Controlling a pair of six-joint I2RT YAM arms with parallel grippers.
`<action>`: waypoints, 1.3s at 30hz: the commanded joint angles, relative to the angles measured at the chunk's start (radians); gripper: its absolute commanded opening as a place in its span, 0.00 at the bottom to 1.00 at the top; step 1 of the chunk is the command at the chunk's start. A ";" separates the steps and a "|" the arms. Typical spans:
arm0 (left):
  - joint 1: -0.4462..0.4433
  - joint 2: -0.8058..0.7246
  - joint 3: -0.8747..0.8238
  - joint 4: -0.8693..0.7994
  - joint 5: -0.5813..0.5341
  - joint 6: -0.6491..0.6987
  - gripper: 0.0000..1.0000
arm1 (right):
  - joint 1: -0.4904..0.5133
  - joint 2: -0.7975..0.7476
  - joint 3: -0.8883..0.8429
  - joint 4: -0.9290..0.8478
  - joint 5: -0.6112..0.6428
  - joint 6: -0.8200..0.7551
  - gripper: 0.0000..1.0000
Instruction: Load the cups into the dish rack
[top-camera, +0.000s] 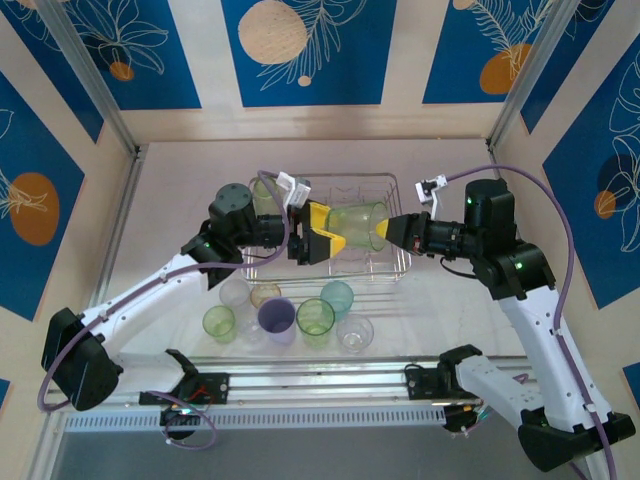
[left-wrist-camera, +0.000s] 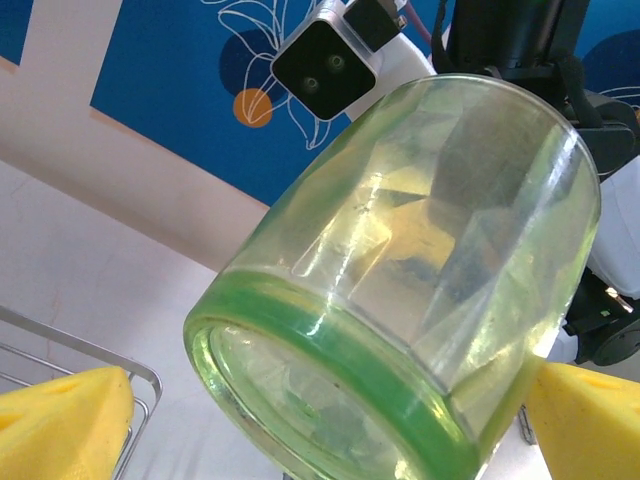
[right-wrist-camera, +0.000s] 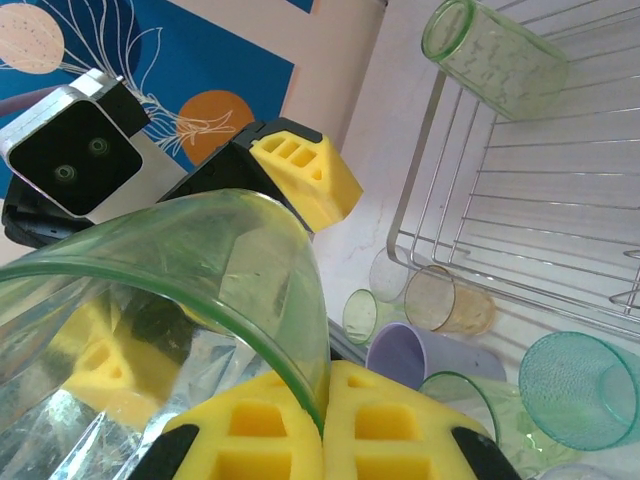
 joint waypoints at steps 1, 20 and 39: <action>-0.004 0.003 -0.017 0.119 0.021 -0.057 1.00 | 0.013 -0.010 -0.010 0.071 -0.117 0.001 0.00; -0.004 0.018 -0.043 0.194 -0.025 -0.128 0.53 | 0.010 0.066 -0.084 0.159 -0.098 0.020 0.00; -0.004 0.249 0.534 -1.427 -0.855 0.173 0.00 | -0.116 -0.033 -0.101 -0.259 0.461 -0.116 0.48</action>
